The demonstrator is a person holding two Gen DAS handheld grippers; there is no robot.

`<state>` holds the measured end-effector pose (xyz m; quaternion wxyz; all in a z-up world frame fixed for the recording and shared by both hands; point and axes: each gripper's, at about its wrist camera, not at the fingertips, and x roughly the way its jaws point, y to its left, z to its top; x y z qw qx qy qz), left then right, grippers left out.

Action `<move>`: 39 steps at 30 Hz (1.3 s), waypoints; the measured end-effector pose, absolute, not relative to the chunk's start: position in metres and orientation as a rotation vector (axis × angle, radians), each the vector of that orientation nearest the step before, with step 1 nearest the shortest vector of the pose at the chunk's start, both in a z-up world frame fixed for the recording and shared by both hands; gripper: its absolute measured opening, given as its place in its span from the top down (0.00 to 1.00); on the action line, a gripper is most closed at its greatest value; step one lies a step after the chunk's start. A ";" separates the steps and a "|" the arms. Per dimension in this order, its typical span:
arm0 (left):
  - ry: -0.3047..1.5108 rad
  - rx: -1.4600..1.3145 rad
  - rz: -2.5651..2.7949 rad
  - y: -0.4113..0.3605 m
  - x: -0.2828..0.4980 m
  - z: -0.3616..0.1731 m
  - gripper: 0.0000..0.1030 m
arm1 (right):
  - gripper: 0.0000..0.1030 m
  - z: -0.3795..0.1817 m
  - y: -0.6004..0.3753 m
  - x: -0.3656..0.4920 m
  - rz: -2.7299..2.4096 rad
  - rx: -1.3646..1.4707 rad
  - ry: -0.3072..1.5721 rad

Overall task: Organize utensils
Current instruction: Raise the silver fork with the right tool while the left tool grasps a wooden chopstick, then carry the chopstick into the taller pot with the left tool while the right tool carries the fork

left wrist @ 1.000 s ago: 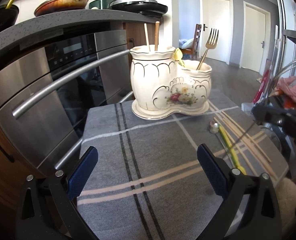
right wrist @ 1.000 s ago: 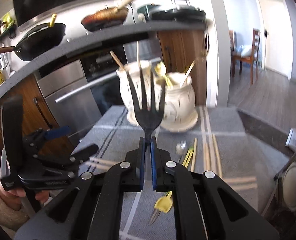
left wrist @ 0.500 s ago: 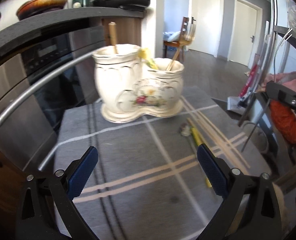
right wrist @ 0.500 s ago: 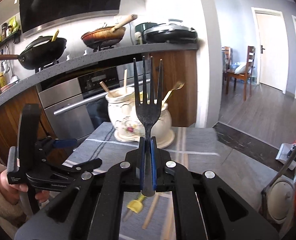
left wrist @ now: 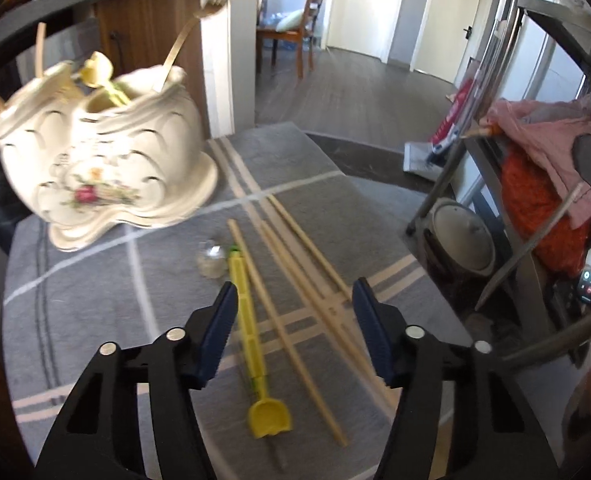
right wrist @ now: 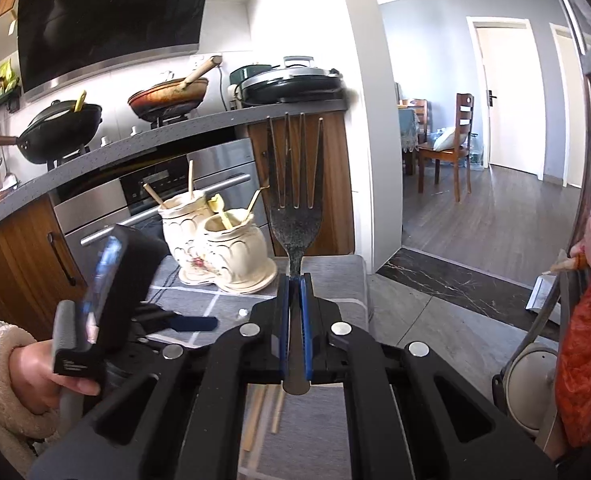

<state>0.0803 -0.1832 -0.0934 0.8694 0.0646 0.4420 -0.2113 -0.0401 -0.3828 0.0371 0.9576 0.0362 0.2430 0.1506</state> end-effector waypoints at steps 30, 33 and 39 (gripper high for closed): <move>0.940 0.170 -0.390 -0.233 0.130 -0.121 0.94 | 0.95 0.019 -0.412 -0.039 0.275 0.136 0.493; 0.911 0.130 -0.430 -0.227 0.123 -0.109 0.95 | 0.95 0.020 -0.412 -0.039 0.267 0.134 0.493; 0.762 0.064 -0.522 -0.207 0.091 -0.069 0.95 | 0.95 0.022 -0.408 -0.039 0.268 0.122 0.492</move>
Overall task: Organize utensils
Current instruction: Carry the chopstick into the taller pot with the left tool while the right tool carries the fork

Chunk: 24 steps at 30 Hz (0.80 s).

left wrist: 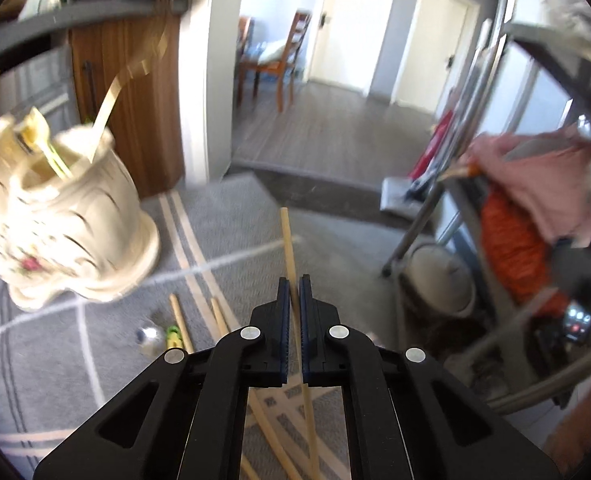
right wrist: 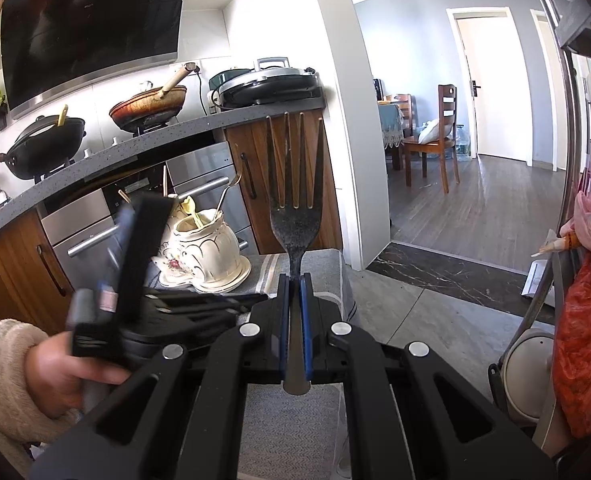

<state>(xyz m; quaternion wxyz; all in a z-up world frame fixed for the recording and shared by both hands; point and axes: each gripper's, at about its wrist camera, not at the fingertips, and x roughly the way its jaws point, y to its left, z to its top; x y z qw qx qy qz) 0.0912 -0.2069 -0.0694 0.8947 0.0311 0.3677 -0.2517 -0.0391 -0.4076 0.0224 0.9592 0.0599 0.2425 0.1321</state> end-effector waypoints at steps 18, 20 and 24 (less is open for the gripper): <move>0.501 -0.013 -0.527 -0.122 0.017 0.005 0.96 | 0.95 0.038 -0.372 -0.034 0.312 0.072 0.455; 0.494 -0.025 -0.523 -0.115 0.015 0.011 0.96 | 0.95 0.042 -0.367 -0.032 0.314 0.067 0.447; 0.450 -0.033 -0.506 -0.097 0.010 0.030 0.96 | 0.95 0.052 -0.356 -0.023 0.337 0.062 0.440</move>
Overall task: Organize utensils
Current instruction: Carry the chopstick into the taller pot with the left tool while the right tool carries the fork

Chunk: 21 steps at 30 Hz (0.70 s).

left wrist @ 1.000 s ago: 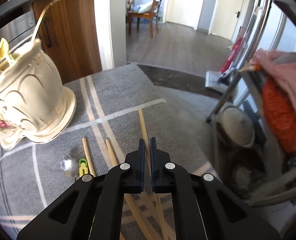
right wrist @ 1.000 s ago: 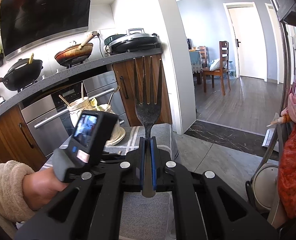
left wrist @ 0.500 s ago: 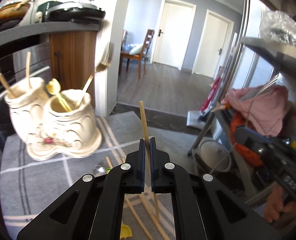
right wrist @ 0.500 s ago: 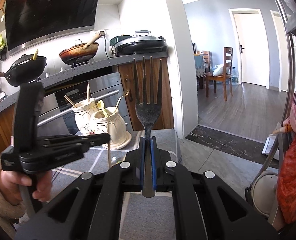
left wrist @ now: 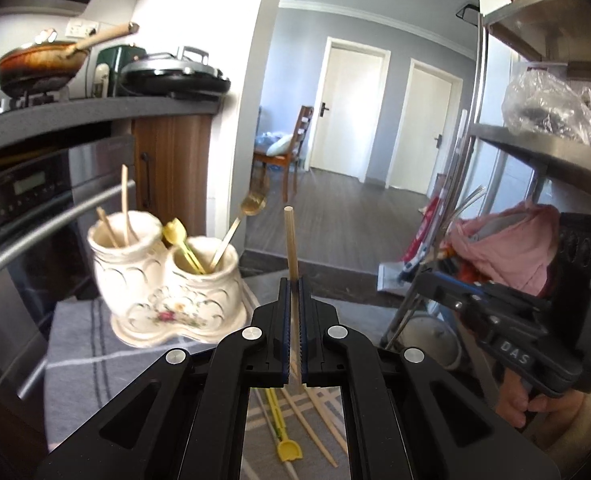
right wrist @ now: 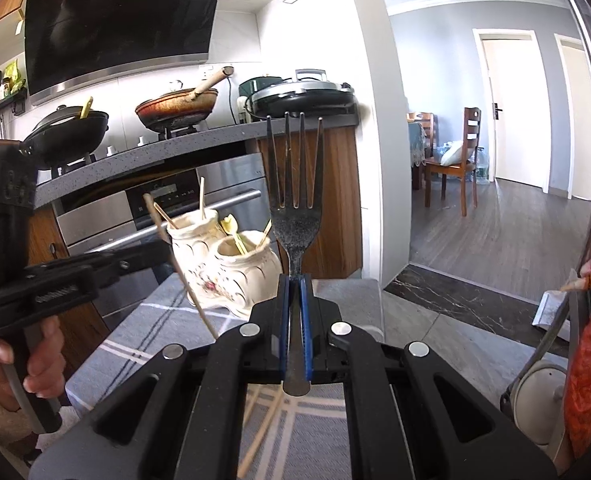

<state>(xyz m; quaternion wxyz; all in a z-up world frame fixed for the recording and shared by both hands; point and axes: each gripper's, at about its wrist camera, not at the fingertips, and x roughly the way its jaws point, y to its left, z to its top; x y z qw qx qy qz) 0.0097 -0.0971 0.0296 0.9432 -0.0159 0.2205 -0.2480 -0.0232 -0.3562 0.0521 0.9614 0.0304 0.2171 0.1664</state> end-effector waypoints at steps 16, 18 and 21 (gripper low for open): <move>0.247 -0.018 -0.316 -0.006 0.023 0.139 0.96 | 0.95 0.112 -0.278 0.075 0.464 0.095 0.354; 0.232 -0.028 -0.293 0.000 0.035 0.143 0.96 | 0.95 0.110 -0.268 0.088 0.456 0.092 0.354; 0.232 -0.071 -0.281 0.009 0.057 0.144 0.96 | 0.95 0.101 -0.257 0.108 0.431 0.083 0.373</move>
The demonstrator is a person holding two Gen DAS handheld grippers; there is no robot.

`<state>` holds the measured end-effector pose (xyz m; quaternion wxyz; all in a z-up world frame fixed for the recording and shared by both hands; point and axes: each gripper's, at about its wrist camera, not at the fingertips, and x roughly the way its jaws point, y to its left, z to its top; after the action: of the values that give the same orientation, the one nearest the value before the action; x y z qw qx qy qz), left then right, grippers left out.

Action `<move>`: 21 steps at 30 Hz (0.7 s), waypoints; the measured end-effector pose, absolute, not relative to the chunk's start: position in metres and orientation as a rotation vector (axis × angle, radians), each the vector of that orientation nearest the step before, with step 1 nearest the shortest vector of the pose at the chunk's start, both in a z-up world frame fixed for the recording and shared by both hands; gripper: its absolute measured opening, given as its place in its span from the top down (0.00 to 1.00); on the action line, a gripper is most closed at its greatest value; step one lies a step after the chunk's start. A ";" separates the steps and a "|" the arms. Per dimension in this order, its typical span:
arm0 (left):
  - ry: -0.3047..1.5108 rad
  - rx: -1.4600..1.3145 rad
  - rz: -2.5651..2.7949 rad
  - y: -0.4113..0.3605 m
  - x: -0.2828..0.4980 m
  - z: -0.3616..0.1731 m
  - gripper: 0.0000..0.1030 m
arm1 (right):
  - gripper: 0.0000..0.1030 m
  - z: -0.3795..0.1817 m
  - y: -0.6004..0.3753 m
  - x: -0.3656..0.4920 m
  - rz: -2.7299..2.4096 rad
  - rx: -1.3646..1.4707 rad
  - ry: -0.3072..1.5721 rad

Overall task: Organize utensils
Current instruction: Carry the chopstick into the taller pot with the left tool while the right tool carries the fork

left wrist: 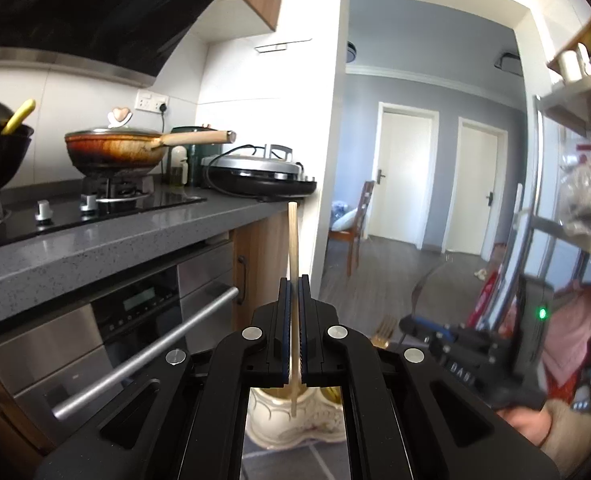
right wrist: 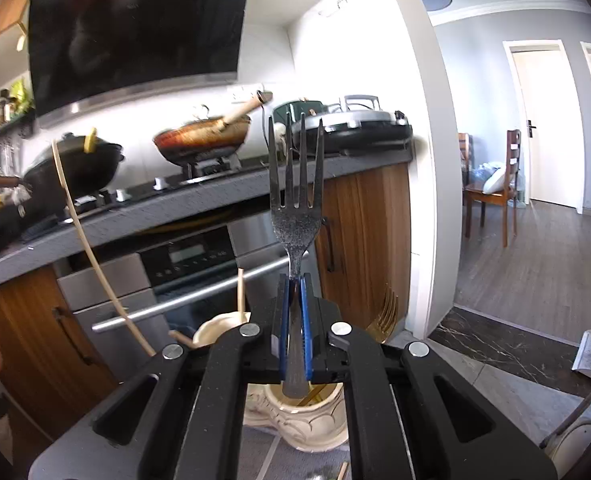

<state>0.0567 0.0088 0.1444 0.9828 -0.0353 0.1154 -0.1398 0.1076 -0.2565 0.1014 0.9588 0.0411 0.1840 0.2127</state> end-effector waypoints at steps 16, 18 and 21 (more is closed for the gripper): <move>0.373 -0.100 -0.206 0.024 0.138 0.069 0.98 | 0.95 0.036 -0.243 0.147 0.414 0.072 0.500; 0.443 -0.134 -0.160 0.047 0.143 0.046 0.98 | 0.95 0.034 -0.242 0.143 0.417 0.066 0.501; 0.593 -0.192 -0.086 0.081 0.159 0.005 0.94 | 0.95 0.031 -0.242 0.142 0.430 0.068 0.508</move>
<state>0.1585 0.0813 0.0054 0.9508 -0.0946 0.2918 -0.0423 0.1417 -0.2418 0.0308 0.9446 0.0333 0.2493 0.2111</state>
